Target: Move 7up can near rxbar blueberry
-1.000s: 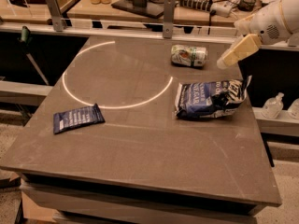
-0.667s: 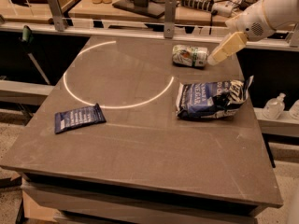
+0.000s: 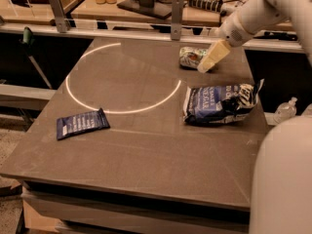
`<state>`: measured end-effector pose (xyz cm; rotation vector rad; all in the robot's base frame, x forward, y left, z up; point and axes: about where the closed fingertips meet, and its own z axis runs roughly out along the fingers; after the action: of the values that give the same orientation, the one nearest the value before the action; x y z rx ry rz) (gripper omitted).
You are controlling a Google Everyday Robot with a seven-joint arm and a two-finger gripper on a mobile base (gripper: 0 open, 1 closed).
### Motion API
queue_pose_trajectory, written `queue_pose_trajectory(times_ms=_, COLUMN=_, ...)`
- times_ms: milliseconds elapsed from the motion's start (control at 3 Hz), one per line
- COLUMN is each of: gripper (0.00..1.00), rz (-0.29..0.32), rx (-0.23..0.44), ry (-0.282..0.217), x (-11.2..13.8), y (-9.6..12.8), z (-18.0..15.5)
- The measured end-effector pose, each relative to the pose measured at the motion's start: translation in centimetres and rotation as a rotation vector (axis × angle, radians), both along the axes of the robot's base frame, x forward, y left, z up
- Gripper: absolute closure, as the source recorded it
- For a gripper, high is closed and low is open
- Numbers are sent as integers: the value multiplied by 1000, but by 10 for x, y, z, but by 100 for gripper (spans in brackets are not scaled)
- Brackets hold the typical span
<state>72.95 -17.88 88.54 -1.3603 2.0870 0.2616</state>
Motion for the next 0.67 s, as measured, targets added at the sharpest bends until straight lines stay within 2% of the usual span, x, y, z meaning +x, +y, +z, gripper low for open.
queue_pose_trajectory(times_ms=333, gripper=0, rz=16, rx=-38, ry=36, x=14, y=10, z=-23)
queue_pose_trajectory(times_ms=667, gripper=16, rz=42, rx=-32, ry=59, x=18, y=15, z=-35)
